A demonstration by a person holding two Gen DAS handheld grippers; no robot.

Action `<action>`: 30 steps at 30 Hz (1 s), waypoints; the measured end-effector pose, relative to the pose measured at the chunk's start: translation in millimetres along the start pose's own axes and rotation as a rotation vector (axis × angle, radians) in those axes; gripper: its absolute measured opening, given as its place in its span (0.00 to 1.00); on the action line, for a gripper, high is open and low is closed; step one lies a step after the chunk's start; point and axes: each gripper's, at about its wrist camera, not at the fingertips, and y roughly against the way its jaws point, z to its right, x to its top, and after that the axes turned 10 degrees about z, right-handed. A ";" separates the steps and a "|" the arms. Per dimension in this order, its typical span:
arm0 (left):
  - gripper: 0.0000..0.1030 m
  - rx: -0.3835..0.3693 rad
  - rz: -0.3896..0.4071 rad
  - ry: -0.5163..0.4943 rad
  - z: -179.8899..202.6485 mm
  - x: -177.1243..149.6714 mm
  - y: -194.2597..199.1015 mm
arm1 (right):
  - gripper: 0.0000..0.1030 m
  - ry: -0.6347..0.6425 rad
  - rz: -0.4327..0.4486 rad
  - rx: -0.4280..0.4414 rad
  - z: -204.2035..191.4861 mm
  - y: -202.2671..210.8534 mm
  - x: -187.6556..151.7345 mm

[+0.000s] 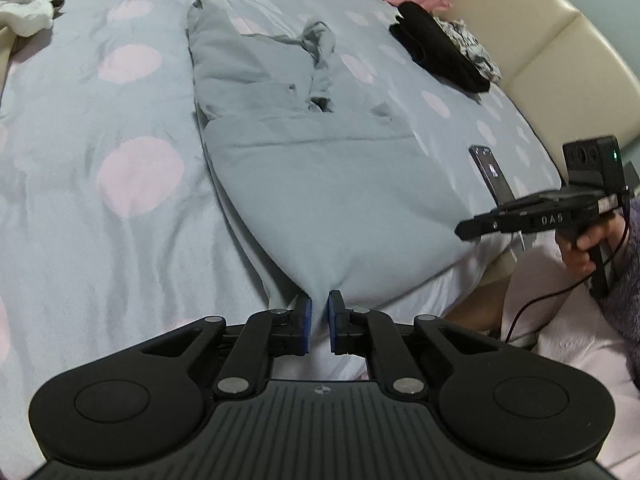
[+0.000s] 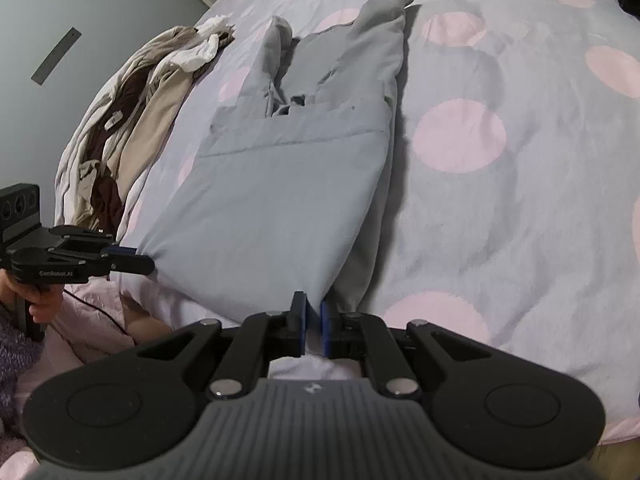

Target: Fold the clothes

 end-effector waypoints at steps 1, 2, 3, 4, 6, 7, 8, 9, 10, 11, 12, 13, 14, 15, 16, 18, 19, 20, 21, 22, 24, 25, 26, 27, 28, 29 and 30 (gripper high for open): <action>0.06 -0.003 -0.001 0.001 -0.5 0.0 -0.1 | 0.08 -0.003 -0.001 0.005 0.3 1.3 0.3; 0.06 -0.001 -0.008 0.001 -0.6 -0.2 -1.1 | 0.08 -0.009 0.001 0.018 1.1 4.1 0.5; 0.06 -0.004 -0.013 0.009 -1.6 -0.7 -1.5 | 0.08 -0.015 0.003 0.030 2.2 7.5 1.0; 0.06 -0.019 -0.015 0.026 -4.3 -0.5 0.7 | 0.08 -0.021 0.005 0.042 3.3 10.8 1.5; 0.05 -0.049 -0.018 0.057 -9.7 0.2 5.4 | 0.08 -0.021 -0.006 0.053 3.7 12.6 0.8; 0.05 -0.067 -0.017 0.058 -11.1 1.4 9.2 | 0.08 -0.018 -0.015 0.055 3.3 12.2 -0.1; 0.05 -0.078 -0.023 0.054 -11.2 1.1 11.4 | 0.08 -0.014 -0.026 0.055 3.0 10.8 -1.0; 0.05 -0.084 -0.038 0.050 -11.2 -0.3 11.1 | 0.08 -0.011 -0.041 0.046 3.0 7.2 -1.9; 0.05 -0.087 -0.053 0.045 -11.2 -1.7 10.2 | 0.08 -0.007 -0.055 0.036 3.0 3.6 -2.9; 0.05 -0.077 -0.070 0.040 -11.3 -3.4 6.6 | 0.08 -0.003 -0.070 0.027 3.0 -0.1 -3.9; 0.05 -0.068 -0.091 0.036 -11.6 -4.6 1.5 | 0.08 0.001 -0.084 0.018 2.9 -3.7 -4.8; 0.05 -0.059 -0.110 0.032 -11.8 -5.7 -3.2 | 0.08 0.004 -0.097 0.010 3.3 -7.2 -5.6; 0.05 -0.050 -0.121 0.028 -11.8 -6.9 -6.9 | 0.08 0.005 -0.104 0.005 4.5 -10.1 -6.2; 0.05 -0.042 -0.133 0.023 -11.8 -8.1 -10.6 | 0.08 0.009 -0.109 -0.001 5.2 -12.3 -7.1; 0.05 -0.034 -0.143 0.018 -11.9 -9.2 -14.1 | 0.08 0.014 -0.114 -0.006 5.5 -14.2 -7.7; 0.05 -0.022 -0.156 0.010 -12.3 -10.2 -19.2 | 0.08 0.029 -0.115 -0.016 3.8 -15.3 -8.0; 0.05 -0.019 -0.160 0.008 -13.1 -10.6 -20.7 | 0.09 0.038 -0.108 -0.023 2.3 -12.5 -8.2; 0.06 -0.015 -0.163 0.006 -13.2 -11.2 -21.2 | 0.11 0.048 -0.102 -0.031 0.9 -9.7 -8.5; 0.06 -0.012 -0.164 0.003 -12.5 -11.4 -21.7 | 0.13 0.057 -0.096 -0.039 -0.6 -6.8 -8.7; 0.07 -0.010 -0.162 0.000 -12.0 -11.6 -20.4 | 0.16 0.067 -0.090 -0.046 -2.0 -4.0 -9.0; 0.12 -0.002 -0.154 0.003 -11.2 -11.4 -15.4 | 0.31 0.083 -0.073 -0.062 -4.5 1.9 -9.0; 0.16 0.002 -0.146 0.000 -11.2 -10.9 -11.4 | 0.32 0.082 -0.048 -0.071 -4.1 5.9 -7.6; 0.19 0.007 -0.138 -0.003 -11.2 -10.5 -7.4 | 0.32 0.081 -0.022 -0.080 -3.8 10.0 -6.2; 0.21 0.012 -0.128 -0.005 -11.3 -9.7 -3.3 | 0.32 0.079 0.006 -0.090 -3.3 14.0 -4.4; 0.23 0.017 -0.110 -0.001 -12.0 -7.6 0.9 | 0.32 0.079 0.039 -0.104 -3.0 17.6 -1.7; 0.23 0.023 -0.090 0.004 -12.8 -5.2 5.0 | 0.32 0.088 0.065 -0.117 -3.9 19.6 1.4; 0.25 0.034 -0.064 0.013 -14.1 -2.3 8.7 | 0.31 0.096 0.089 -0.129 -4.5 21.1 4.7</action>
